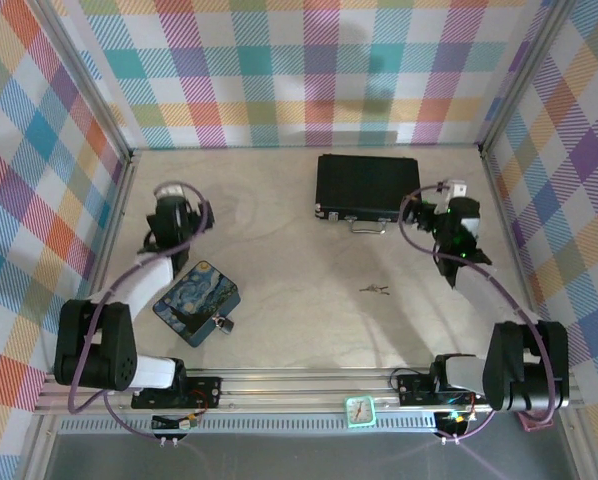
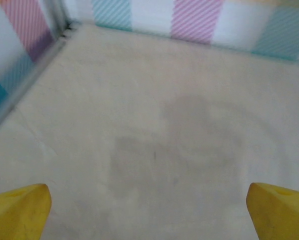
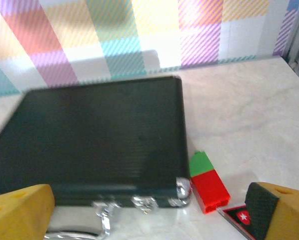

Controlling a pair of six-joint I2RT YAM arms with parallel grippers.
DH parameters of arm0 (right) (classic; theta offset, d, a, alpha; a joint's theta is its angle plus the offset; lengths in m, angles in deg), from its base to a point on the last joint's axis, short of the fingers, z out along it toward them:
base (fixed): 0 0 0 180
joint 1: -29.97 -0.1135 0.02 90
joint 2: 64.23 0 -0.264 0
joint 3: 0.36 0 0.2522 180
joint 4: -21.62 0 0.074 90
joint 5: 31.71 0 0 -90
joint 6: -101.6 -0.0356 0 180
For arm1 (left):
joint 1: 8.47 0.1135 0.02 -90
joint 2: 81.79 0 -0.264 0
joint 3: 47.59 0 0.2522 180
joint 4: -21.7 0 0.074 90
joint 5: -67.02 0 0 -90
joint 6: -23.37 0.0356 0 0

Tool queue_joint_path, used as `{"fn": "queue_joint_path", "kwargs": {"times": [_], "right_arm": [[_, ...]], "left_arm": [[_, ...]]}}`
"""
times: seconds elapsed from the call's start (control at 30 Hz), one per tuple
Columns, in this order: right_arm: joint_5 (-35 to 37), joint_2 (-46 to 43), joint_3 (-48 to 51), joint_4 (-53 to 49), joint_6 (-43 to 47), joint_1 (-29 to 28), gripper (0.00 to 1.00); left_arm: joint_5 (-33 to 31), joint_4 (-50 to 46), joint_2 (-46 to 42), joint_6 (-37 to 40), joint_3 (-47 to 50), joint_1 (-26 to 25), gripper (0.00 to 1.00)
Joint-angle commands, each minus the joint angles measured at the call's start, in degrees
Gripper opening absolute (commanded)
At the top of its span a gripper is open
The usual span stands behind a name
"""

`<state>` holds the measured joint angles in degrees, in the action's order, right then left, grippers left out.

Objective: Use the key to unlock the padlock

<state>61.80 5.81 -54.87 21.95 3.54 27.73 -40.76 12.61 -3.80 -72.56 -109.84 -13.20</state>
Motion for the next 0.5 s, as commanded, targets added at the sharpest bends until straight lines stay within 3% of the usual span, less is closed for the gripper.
{"fn": "queue_joint_path", "kwargs": {"times": [0.0,0.17,0.23,0.37,0.47], "right_arm": [[-4.77,-1.97,-5.70,-18.58,-5.92,-2.67,0.99],[-2.60,-4.39,-8.39,-29.10,-6.93,-11.29,0.99],[-2.35,-4.78,-8.46,-31.88,-8.61,-14.00,0.99],[-1.07,-3.95,-8.54,-36.66,-11.14,-16.58,0.99],[-1.35,-3.57,-7.56,-37.89,-13.46,-17.27,0.99]], "left_arm": [[-4.10,-31.55,-1.66,-8.49,-12.22,0.33,1.00],[8.78,-54.15,-6.32,-22.96,-16.64,-0.31,1.00],[11.26,-60.98,-10.57,-27.46,-15.23,-2.91,1.00],[12.39,-66.95,-19.66,-35.10,-9.24,-9.18,1.00],[12.34,-65.12,-23.31,-40.91,-4.36,-13.02,1.00]]}}
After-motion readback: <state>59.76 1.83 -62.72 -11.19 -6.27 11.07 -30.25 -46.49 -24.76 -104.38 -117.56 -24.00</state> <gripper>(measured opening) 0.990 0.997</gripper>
